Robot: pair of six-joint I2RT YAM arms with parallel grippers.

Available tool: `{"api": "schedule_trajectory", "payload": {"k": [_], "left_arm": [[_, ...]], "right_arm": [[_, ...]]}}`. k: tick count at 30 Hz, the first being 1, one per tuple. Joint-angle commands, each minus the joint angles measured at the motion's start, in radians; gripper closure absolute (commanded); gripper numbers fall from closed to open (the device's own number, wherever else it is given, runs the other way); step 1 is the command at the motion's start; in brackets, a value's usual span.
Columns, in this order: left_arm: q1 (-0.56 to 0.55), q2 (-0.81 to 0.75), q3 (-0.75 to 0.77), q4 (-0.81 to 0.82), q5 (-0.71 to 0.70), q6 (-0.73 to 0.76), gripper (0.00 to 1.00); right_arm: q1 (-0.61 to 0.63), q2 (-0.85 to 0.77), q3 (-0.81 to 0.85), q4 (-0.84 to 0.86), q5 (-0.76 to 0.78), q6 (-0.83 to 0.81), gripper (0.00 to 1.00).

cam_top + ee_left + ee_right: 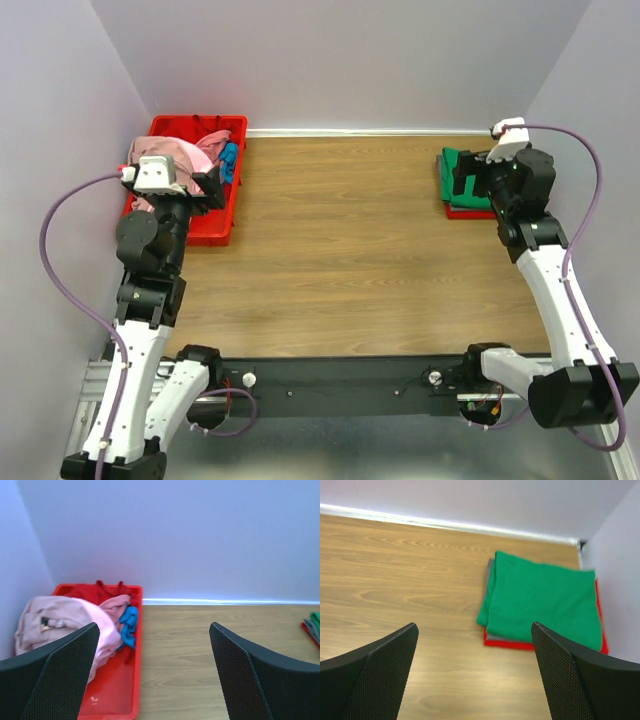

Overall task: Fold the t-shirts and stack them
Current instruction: Reset both grippers

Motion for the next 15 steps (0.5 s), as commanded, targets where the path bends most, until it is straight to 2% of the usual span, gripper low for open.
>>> {"api": "schedule_trajectory", "payload": {"k": [1,2,6,15], "left_arm": [[0.076,0.042,0.009,-0.076,0.097,-0.059,0.02],[0.076,0.034,0.006,-0.076,0.129,-0.050,0.02],[0.076,-0.050,-0.060,-0.050,0.111,-0.033,0.02],[0.076,-0.089,-0.103,-0.079,0.111,-0.018,0.02]], "right_arm": [[-0.006,-0.059,-0.056,-0.018,0.148,0.225,0.00],[-0.006,-0.066,-0.072,-0.007,0.176,0.271,0.00],[-0.011,-0.106,-0.126,0.016,0.215,0.319,0.00],[-0.033,-0.145,-0.203,0.062,0.242,0.313,0.00]]}}
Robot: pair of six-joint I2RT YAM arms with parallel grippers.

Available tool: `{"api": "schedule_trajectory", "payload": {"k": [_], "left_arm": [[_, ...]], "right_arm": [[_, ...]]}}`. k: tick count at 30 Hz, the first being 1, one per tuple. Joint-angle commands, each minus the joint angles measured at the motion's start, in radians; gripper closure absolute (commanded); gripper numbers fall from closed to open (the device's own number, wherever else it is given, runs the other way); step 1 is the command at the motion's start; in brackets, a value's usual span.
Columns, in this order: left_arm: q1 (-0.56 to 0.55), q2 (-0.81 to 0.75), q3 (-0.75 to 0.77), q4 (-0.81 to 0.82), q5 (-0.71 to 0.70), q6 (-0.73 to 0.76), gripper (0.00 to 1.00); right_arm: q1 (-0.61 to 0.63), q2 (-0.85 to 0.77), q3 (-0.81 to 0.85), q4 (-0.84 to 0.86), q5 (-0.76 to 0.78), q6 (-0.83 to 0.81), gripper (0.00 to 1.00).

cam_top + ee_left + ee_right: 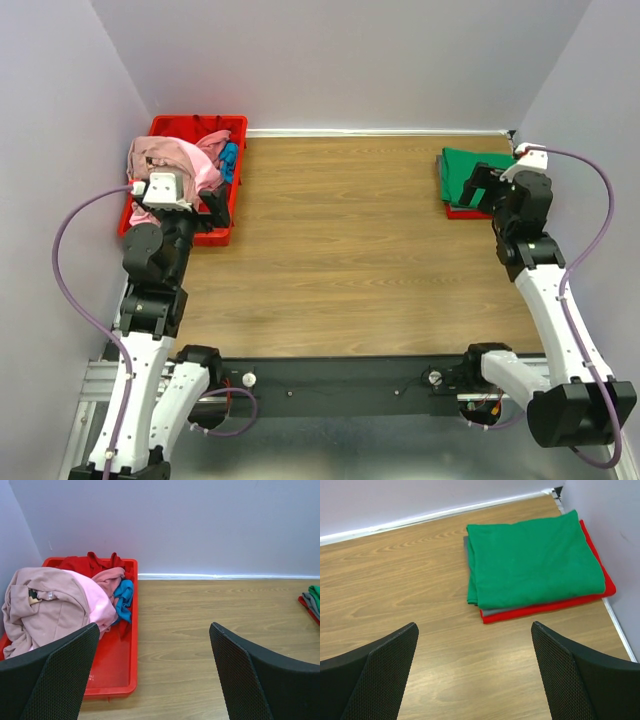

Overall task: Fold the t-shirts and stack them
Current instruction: Reset both grippers

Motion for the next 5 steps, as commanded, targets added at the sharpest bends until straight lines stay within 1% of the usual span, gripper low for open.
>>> {"api": "schedule_trajectory", "payload": {"k": [1,5], "left_arm": [[0.005,-0.015,-0.002,-0.023,0.025,0.007,0.02],[0.005,-0.018,0.010,-0.030,0.030,0.013,0.02]], "right_arm": [[-0.010,-0.027,-0.032,0.042,0.047,0.030,0.00],[-0.017,-0.032,-0.029,0.044,0.027,0.007,0.00]]}}
